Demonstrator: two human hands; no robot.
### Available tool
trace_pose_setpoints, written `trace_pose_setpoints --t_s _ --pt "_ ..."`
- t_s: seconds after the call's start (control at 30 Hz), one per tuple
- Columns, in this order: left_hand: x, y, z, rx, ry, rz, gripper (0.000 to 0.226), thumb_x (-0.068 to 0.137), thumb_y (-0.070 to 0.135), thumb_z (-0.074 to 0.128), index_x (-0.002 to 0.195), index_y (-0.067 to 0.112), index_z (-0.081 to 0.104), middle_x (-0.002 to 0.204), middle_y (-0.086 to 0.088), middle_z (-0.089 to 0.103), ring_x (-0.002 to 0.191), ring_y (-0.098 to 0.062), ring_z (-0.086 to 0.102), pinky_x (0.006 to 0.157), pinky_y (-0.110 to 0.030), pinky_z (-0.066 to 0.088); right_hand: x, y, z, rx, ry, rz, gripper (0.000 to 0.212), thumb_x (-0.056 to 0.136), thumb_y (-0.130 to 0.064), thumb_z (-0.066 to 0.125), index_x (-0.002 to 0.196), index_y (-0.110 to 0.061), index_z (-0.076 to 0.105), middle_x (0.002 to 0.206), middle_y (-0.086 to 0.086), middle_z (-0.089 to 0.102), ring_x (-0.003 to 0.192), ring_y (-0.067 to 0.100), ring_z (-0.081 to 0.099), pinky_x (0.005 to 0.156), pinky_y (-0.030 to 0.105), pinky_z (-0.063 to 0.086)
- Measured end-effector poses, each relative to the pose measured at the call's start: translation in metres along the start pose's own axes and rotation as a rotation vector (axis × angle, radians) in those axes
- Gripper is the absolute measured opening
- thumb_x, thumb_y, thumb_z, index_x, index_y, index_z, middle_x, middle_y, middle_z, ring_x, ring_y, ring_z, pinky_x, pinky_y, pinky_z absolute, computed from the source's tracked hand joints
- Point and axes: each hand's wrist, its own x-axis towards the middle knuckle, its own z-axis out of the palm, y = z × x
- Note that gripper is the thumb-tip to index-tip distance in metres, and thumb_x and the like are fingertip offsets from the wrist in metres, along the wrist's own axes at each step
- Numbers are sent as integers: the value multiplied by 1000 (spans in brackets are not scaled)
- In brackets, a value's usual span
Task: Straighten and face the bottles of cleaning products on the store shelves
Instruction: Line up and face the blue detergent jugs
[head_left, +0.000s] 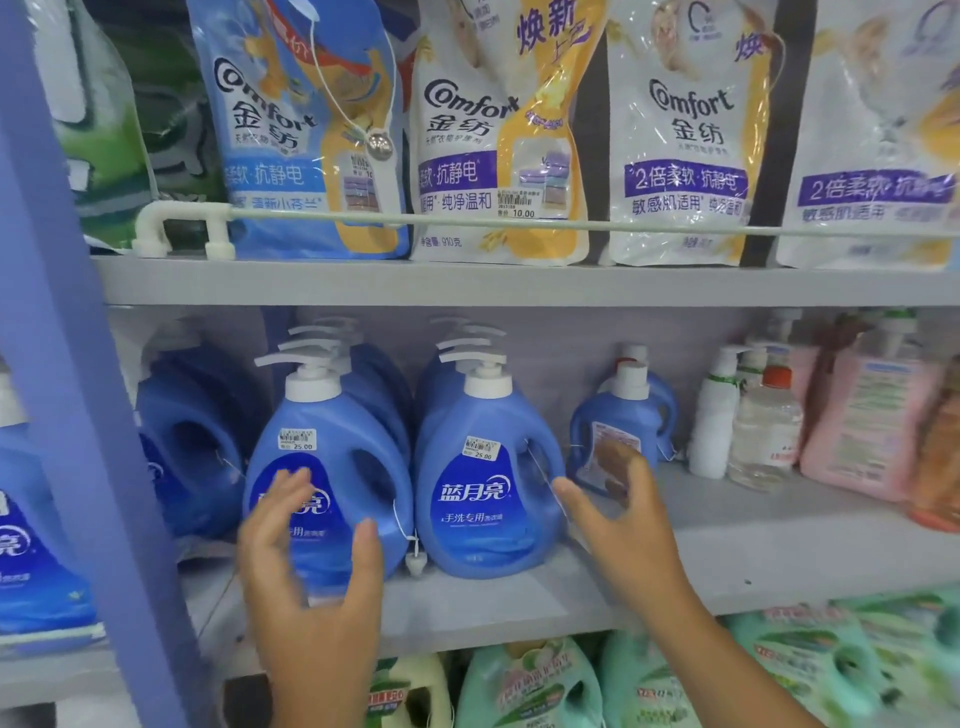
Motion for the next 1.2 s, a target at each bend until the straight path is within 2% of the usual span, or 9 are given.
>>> trace_pose_setpoints --t_s 0.17,0.3,0.47,0.63,0.73,0.83,0.9,1.0,1.2 --pt "-56 47 87 -128 -371 -3 26 91 26 66 116 34 65 118 0 68 115 -26 67 98 -36 53 77 34 -60 -142 101 34 54 84 -31 83 129 -25 54 120 -8 58 113 15 62 75 1 44" --pt "-86 58 168 35 -653 -235 37 90 29 70 124 38 61 127 19 62 123 -4 59 104 -26 48 132 55 -68 -299 -134 95 60 80 -30 86 129 -15 55 116 -2 63 112 27 65 87 36 52" --pt "-91 42 256 257 -661 -425 46 92 3 69 135 10 55 127 -9 65 119 -23 62 105 -41 47 138 56 -78 -414 -238 73 52 71 -56 76 110 -28 57 87 -17 60 88 17 68 59 24 42" --pt "-96 39 279 391 -491 -536 65 70 27 87 119 30 45 112 -3 66 100 -27 66 85 -45 55 138 30 -110 -407 -502 -14 40 93 -65 57 93 -25 58 86 -8 64 93 23 67 73 28 43" --pt "-98 35 273 407 -403 -554 48 70 17 87 102 30 55 93 3 68 81 -19 68 67 -29 54 175 13 -131 -319 -464 -18 39 100 -49 56 89 -15 71 83 2 71 83 27 69 75 32 53" --pt "-98 35 266 367 -333 -624 42 62 26 79 98 31 58 86 10 73 72 -3 69 56 -16 51 218 6 -135 -498 -399 -151 32 92 -40 56 72 -15 57 75 -3 67 73 22 62 59 24 38" --pt "-98 38 263 346 -300 -646 42 65 24 78 100 33 58 89 17 72 74 9 66 57 -8 46 244 9 -123 -584 -442 -168 18 95 -32 56 87 -17 63 103 7 70 95 27 64 72 22 36" --pt "-97 41 261 290 -312 -684 37 72 17 74 105 28 60 89 12 73 74 8 65 57 -6 44 260 11 -105 -587 -581 -141 43 91 -47 64 123 -18 62 116 5 61 109 26 62 86 29 45" --pt "-97 41 259 191 -372 -722 53 61 35 65 114 32 62 97 14 76 90 -5 72 77 -27 58 265 6 -82 -768 -696 -203 26 95 -34 61 89 -9 64 98 10 67 96 28 65 79 32 50"
